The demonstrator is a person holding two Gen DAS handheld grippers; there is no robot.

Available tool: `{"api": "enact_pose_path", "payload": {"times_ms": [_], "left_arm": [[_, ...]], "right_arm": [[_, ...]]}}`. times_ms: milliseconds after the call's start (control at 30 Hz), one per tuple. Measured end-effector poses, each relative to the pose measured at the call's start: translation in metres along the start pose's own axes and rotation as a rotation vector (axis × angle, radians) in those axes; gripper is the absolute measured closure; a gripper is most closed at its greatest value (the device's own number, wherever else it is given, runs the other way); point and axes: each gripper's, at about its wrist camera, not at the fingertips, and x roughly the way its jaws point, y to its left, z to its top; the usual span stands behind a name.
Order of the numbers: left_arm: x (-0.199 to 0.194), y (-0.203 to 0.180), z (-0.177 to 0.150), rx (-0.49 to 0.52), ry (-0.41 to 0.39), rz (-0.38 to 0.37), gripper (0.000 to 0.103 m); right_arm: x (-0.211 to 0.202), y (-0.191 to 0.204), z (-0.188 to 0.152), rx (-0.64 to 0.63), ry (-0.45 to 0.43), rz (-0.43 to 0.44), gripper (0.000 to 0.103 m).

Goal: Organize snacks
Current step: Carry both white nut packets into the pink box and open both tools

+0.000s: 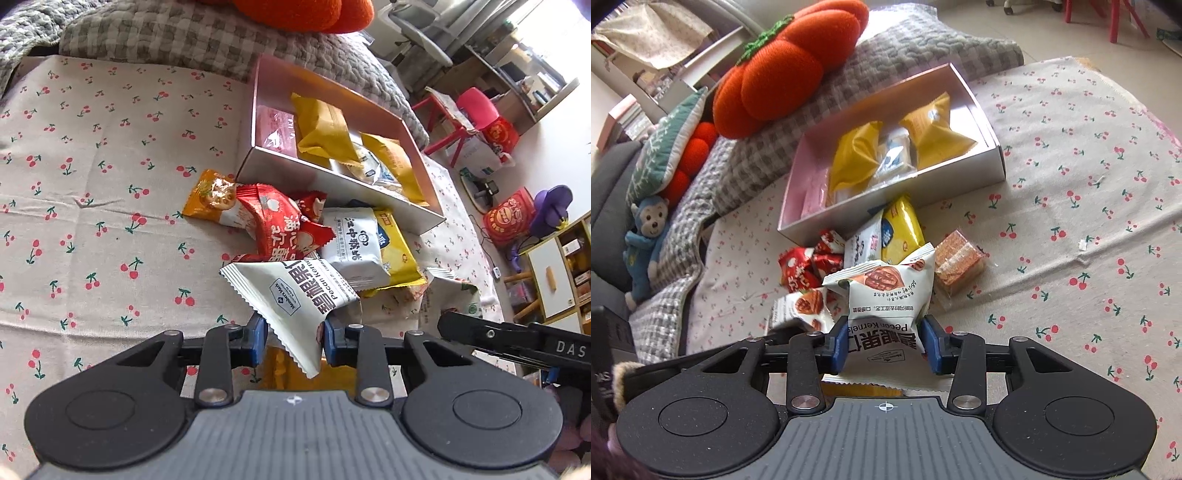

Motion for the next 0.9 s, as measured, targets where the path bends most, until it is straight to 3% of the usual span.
{"api": "enact_pose_path", "payload": {"times_ms": [500,900], "left_arm": [[-0.031,-0.021,0.008,0.029,-0.13,0.002,0.077],[-0.004,-0.044,0.047,0.153,-0.255,0.107,0.077]], "right_arm": [[-0.028,0.006,0.021,0.024,-0.109,0.03,0.063],[-0.004,-0.002,0.065,0.106,-0.211,0.034,0.063]]}}
